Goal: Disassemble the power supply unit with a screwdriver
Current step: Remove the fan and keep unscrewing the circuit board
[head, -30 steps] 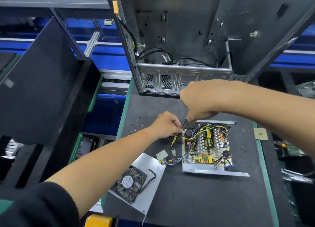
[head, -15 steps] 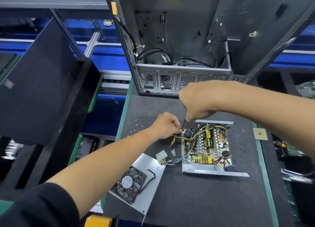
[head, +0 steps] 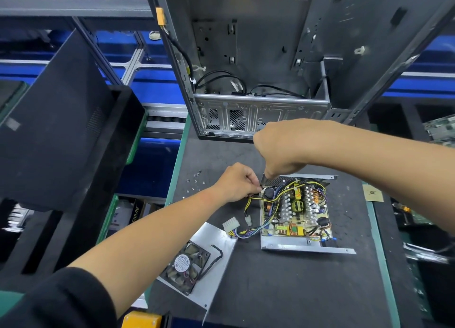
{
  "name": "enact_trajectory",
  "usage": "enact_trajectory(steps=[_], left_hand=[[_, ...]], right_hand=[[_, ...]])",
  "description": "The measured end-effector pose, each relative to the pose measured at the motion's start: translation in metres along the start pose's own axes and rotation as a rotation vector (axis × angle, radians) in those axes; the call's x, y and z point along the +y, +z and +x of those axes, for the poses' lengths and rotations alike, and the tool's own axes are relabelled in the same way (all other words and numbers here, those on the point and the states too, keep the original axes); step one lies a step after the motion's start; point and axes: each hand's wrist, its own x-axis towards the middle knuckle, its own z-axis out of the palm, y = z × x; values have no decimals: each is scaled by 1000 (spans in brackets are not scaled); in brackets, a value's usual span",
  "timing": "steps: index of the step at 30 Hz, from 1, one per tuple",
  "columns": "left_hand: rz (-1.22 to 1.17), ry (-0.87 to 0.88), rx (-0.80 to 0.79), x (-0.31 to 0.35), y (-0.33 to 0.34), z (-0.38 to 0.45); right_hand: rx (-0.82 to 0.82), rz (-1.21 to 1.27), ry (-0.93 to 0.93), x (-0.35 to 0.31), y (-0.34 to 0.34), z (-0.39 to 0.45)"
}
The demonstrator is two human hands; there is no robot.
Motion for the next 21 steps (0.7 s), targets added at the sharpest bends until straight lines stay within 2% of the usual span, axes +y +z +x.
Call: enact_trajectory(steps=[16,21], left_hand=[[1,-4,25,-2,2,0],[61,111,54,-2,4,-8]], right_hand=[[-8,5,-5,3,0,-1],[6,13,-2,2,0,0]])
